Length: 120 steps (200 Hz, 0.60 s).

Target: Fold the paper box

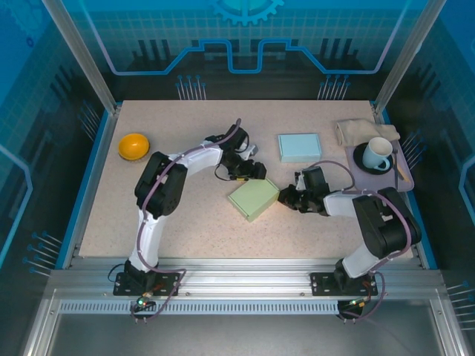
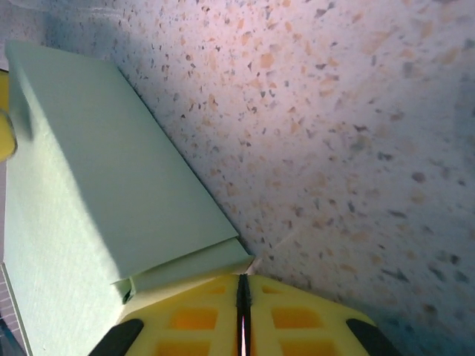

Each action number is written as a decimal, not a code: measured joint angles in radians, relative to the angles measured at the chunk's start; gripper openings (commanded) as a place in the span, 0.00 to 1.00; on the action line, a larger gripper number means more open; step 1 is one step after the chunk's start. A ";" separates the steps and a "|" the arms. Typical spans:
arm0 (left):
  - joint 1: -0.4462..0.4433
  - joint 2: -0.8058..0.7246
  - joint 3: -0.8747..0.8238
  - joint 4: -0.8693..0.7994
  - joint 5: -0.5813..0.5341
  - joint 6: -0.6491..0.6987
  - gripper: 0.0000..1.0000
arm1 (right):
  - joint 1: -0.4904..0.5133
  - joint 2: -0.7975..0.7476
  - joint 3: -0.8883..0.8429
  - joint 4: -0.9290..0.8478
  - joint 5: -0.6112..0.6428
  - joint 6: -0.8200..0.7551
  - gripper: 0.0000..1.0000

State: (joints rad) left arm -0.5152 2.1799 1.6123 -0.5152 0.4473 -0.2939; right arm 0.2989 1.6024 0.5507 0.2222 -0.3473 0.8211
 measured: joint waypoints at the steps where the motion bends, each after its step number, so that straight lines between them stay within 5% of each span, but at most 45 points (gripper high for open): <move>1: -0.001 0.000 0.000 0.001 0.001 0.000 0.78 | 0.000 0.002 0.001 0.002 -0.002 0.000 0.11; 120: -0.025 -0.014 -0.088 0.217 -0.066 -0.123 0.75 | -0.005 0.095 0.098 -0.006 -0.051 0.053 0.11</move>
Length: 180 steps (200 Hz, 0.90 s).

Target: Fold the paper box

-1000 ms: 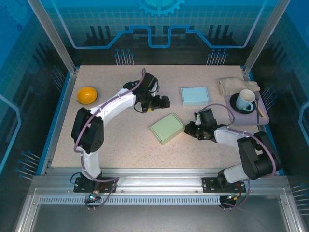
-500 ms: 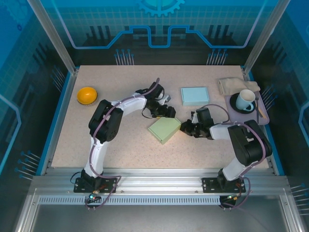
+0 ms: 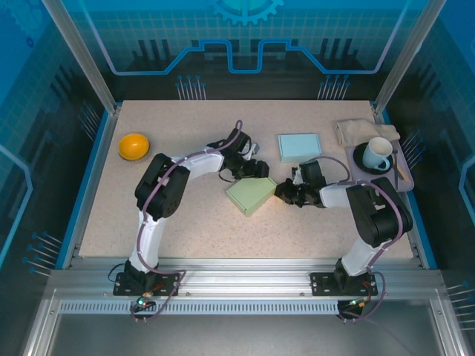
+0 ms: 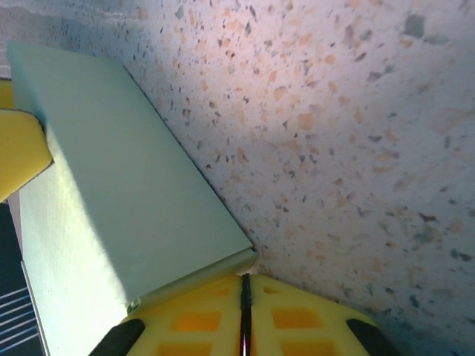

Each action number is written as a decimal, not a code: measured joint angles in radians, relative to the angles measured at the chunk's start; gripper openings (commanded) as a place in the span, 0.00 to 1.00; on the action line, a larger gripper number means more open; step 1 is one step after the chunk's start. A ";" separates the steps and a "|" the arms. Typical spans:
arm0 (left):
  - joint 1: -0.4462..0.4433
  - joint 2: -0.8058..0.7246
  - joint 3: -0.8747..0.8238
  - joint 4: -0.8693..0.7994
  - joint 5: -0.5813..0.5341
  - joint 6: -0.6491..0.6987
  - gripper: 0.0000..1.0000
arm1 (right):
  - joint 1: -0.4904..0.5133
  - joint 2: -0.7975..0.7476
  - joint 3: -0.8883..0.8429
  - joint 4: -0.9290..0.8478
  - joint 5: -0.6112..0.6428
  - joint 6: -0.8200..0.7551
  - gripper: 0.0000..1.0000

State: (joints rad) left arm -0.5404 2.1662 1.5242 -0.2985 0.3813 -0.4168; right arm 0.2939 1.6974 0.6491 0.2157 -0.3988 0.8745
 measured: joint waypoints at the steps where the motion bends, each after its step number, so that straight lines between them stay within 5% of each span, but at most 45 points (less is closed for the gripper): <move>1: 0.000 0.000 0.001 -0.001 -0.001 0.000 0.75 | 0.000 0.000 0.000 0.000 0.003 0.002 0.11; 55: 0.047 -0.047 -0.011 -0.087 0.031 -0.048 0.84 | 0.000 -0.080 0.000 -0.119 0.122 -0.042 0.13; 109: 0.166 -0.303 -0.203 -0.095 -0.008 -0.057 0.83 | 0.011 -0.318 -0.082 -0.314 0.206 -0.127 0.12; 180: 0.060 -0.359 -0.444 0.002 0.001 -0.085 0.82 | 0.304 -0.396 -0.198 -0.236 0.274 0.088 0.09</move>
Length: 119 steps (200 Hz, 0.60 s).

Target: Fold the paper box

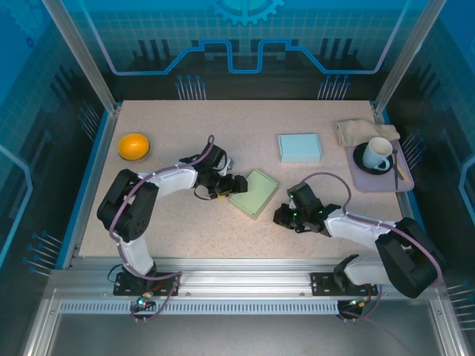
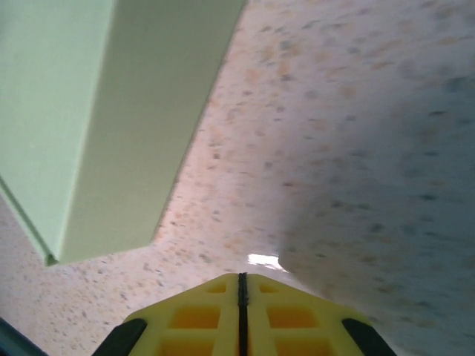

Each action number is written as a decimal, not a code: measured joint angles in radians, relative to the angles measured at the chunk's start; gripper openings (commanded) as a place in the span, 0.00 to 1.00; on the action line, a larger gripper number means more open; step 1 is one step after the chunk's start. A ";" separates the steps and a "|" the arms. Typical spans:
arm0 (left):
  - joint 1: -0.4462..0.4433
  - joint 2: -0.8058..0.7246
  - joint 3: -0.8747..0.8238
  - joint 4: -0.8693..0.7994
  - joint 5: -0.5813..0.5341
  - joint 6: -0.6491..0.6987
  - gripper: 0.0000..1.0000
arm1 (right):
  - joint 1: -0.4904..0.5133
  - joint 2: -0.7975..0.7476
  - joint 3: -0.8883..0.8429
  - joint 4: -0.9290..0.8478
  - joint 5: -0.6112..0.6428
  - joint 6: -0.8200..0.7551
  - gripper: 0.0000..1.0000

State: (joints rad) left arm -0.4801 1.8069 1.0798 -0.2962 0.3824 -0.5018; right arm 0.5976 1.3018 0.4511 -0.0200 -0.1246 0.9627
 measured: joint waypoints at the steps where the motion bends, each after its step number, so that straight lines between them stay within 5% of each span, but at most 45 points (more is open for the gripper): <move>1: -0.001 0.000 0.000 0.002 0.000 -0.002 0.82 | 0.004 0.003 0.000 0.006 0.003 0.005 0.09; 67: -0.031 0.001 -0.066 0.106 -0.002 -0.089 0.80 | 0.124 0.210 0.031 0.302 0.047 0.126 0.08; 119: -0.050 -0.017 -0.106 0.194 -0.142 -0.184 0.79 | 0.134 0.325 0.029 0.524 0.068 0.255 0.08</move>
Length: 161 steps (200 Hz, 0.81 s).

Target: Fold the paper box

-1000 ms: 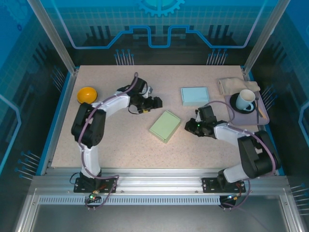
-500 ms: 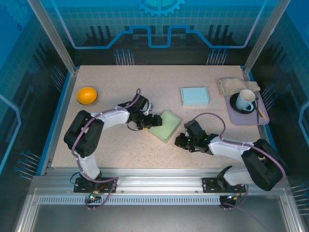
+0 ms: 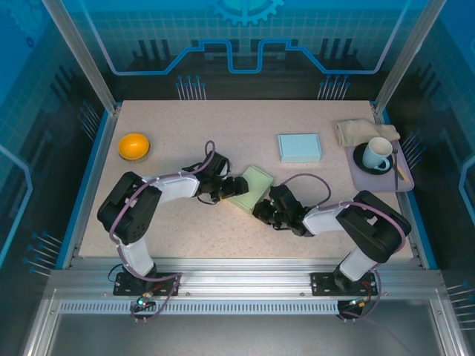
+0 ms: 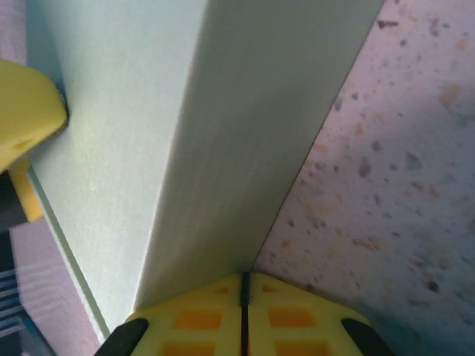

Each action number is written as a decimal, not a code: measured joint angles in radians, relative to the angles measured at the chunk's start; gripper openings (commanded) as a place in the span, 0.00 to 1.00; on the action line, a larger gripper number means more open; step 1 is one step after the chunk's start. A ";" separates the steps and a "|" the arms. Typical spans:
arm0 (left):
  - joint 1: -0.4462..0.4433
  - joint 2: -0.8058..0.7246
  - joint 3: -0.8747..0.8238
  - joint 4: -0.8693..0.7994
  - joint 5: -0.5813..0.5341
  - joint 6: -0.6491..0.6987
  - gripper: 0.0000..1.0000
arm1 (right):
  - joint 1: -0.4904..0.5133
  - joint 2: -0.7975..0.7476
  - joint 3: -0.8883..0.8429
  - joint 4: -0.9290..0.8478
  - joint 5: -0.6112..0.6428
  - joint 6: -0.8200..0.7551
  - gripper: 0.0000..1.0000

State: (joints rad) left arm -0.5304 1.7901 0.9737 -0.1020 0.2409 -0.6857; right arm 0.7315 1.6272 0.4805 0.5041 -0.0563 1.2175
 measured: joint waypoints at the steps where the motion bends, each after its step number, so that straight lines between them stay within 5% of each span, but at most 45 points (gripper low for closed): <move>1: 0.000 0.000 0.000 0.001 -0.002 -0.001 0.79 | 0.000 0.001 0.000 0.003 0.001 0.003 0.08; 44: 0.000 0.002 0.021 -0.016 -0.069 -0.019 0.80 | 0.029 0.046 -0.005 0.108 0.068 0.123 0.08; 86: 0.026 0.013 0.124 -0.179 -0.085 0.014 0.85 | 0.074 -0.007 0.051 -0.064 0.111 0.096 0.21; 128: 0.120 0.007 0.237 -0.342 -0.113 0.049 0.87 | 0.090 -0.220 0.111 -0.392 0.154 -0.103 0.44; 161: 0.132 -0.104 0.172 -0.368 -0.151 0.014 0.85 | 0.009 -0.296 0.220 -0.663 0.190 -0.386 0.57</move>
State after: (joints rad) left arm -0.3988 1.6859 1.1458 -0.4698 0.0902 -0.6716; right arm 0.7403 1.3312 0.7002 -0.1585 0.1337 0.8310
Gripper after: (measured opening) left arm 0.853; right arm 0.529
